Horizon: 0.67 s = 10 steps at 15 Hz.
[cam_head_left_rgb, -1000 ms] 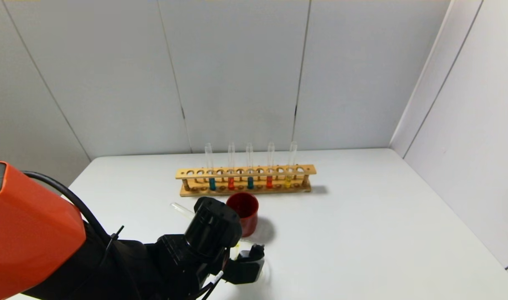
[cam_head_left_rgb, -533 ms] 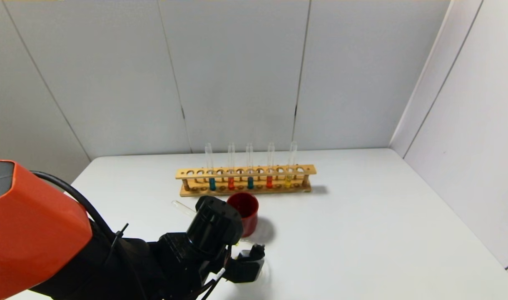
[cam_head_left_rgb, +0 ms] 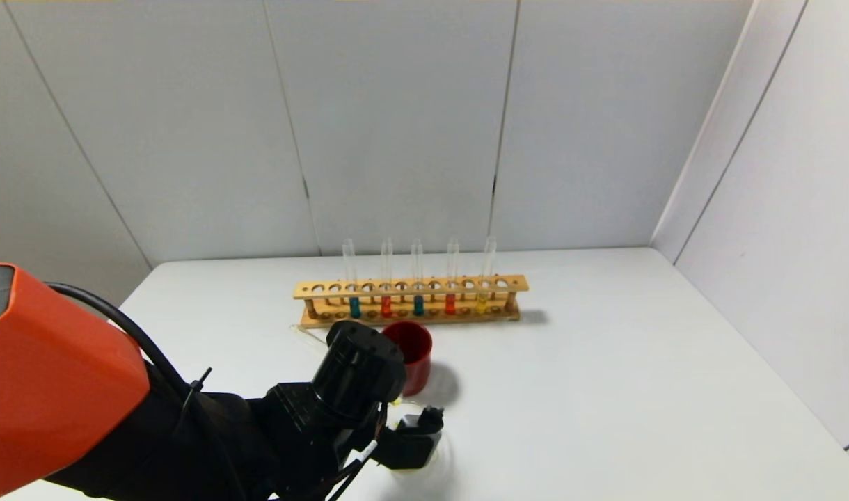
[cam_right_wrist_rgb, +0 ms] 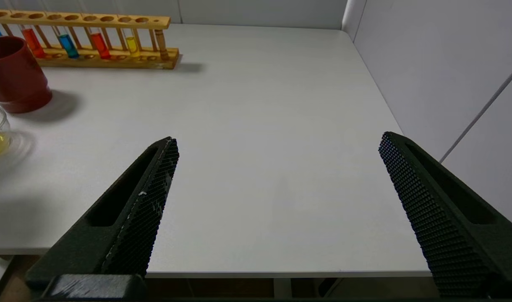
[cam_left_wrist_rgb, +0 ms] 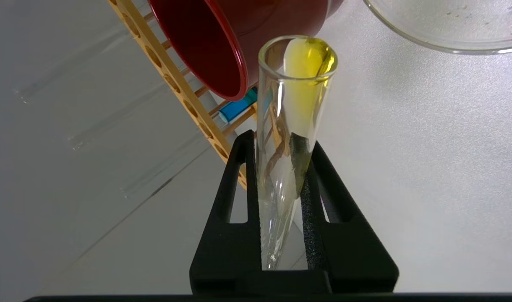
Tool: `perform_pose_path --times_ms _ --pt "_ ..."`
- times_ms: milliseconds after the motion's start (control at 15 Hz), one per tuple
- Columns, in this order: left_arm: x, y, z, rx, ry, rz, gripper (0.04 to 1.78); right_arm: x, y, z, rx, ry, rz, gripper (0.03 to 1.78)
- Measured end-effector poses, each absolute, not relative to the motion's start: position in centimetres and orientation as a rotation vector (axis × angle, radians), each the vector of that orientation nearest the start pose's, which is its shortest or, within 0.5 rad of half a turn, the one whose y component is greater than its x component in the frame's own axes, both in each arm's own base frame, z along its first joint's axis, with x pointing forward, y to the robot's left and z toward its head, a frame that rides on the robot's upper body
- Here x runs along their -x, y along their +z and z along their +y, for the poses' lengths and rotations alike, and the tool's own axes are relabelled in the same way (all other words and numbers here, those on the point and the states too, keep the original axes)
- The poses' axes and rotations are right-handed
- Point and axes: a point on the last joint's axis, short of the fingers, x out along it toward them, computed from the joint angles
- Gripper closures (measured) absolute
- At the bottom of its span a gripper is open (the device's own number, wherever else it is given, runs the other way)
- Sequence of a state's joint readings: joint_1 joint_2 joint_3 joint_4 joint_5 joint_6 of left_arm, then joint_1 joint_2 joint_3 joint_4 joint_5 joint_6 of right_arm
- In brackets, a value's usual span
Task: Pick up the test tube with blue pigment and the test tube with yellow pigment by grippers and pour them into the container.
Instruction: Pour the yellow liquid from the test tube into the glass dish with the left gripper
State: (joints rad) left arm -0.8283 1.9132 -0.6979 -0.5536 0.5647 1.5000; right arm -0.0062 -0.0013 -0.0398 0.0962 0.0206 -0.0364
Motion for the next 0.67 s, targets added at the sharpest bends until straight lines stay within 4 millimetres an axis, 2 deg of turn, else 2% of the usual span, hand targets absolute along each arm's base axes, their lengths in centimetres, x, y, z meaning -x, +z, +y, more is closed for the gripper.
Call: perform_pose_path --times_ms 667 --pt "-21.88 8.42 -21.88 -1.959 -0.584 0.249 1.49 2.62 7.66 0.06 0.035 0.015 0.055 0.07"
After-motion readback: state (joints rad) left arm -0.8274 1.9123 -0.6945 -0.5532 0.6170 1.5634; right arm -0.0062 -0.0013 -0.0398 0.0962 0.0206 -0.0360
